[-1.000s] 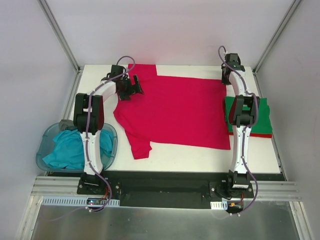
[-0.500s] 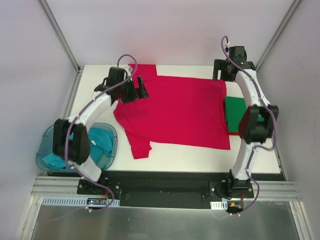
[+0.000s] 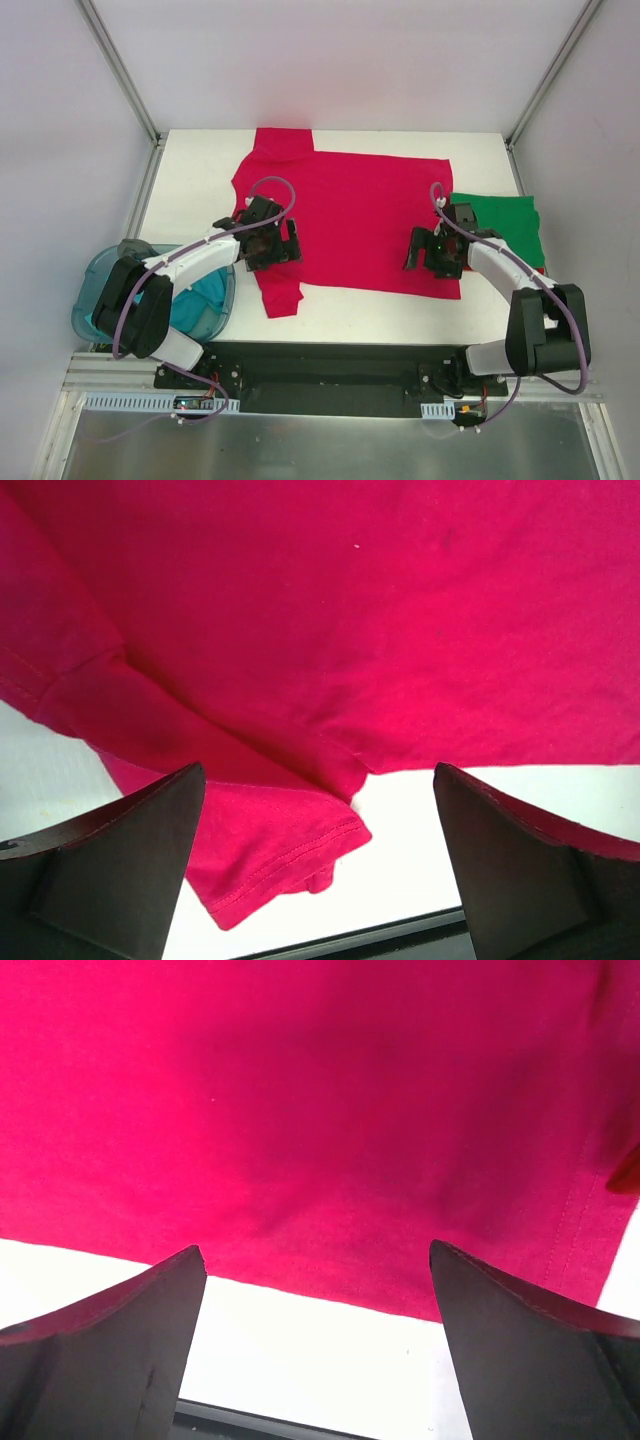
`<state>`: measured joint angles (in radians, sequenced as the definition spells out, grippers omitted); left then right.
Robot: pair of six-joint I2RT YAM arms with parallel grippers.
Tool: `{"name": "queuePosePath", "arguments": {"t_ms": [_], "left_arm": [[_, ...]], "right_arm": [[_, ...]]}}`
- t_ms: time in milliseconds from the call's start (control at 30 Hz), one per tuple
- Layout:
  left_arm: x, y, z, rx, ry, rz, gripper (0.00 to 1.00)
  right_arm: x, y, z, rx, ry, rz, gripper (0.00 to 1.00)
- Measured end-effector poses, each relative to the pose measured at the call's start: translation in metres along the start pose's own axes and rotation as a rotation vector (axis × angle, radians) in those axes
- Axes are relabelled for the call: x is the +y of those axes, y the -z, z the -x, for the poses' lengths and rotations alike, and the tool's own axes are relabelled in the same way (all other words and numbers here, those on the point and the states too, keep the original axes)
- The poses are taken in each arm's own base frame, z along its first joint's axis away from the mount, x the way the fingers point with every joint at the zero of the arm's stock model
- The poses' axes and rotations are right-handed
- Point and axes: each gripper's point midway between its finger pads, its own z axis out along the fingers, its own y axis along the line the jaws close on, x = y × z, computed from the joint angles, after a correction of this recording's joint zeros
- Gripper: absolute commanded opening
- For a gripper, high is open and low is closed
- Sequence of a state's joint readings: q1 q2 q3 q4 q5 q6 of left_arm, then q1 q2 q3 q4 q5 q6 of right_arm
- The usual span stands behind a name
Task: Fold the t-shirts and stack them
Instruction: Flatten out the tshirt
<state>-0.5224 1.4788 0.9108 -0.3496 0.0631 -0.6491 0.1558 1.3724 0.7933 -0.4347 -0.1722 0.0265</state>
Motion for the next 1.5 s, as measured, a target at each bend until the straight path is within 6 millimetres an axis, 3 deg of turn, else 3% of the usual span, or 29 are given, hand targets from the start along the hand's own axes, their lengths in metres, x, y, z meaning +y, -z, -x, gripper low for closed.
{"name": "queuePosePath", "arguments": {"t_ms": [233,433,600,733,800,933,1000,1033,1233,1500], "left_arm": [[0.012,-0.002,0.008,-0.054,0.091,0.082,0.90],[0.028,0.001,0.002,-0.049,0.116,0.163,0.88],[0.035,0.003,-0.008,-0.020,0.108,0.203,0.79],[0.036,0.000,-0.013,0.002,0.097,0.235,0.59],[0.036,-0.005,-0.013,0.013,0.096,0.257,0.44],[0.037,-0.012,-0.013,0.022,0.102,0.284,0.29],[0.038,-0.012,-0.014,0.024,0.102,0.295,0.14],[0.040,-0.011,-0.014,0.021,0.101,0.305,0.02],[0.048,-0.004,-0.016,0.013,0.089,0.342,0.00],[0.063,0.029,-0.025,-0.029,0.091,0.352,0.02]], "right_arm": [[-0.004,-0.022,-0.006,0.053,-0.040,-0.016,0.96],[-0.002,-0.027,0.005,0.041,-0.059,-0.015,0.96],[-0.001,-0.028,0.007,0.039,-0.071,-0.018,0.96],[-0.002,-0.028,0.008,0.037,-0.076,-0.025,0.96],[-0.002,-0.028,0.008,0.036,-0.079,-0.029,0.96],[-0.005,-0.028,0.008,0.030,-0.088,-0.051,0.96],[-0.009,-0.027,0.007,0.027,-0.094,-0.071,0.96],[-0.011,-0.027,0.007,0.025,-0.095,-0.080,0.96],[-0.018,-0.026,0.005,0.024,-0.104,-0.125,0.96],[-0.031,-0.024,0.003,0.024,-0.107,-0.196,0.96]]}}
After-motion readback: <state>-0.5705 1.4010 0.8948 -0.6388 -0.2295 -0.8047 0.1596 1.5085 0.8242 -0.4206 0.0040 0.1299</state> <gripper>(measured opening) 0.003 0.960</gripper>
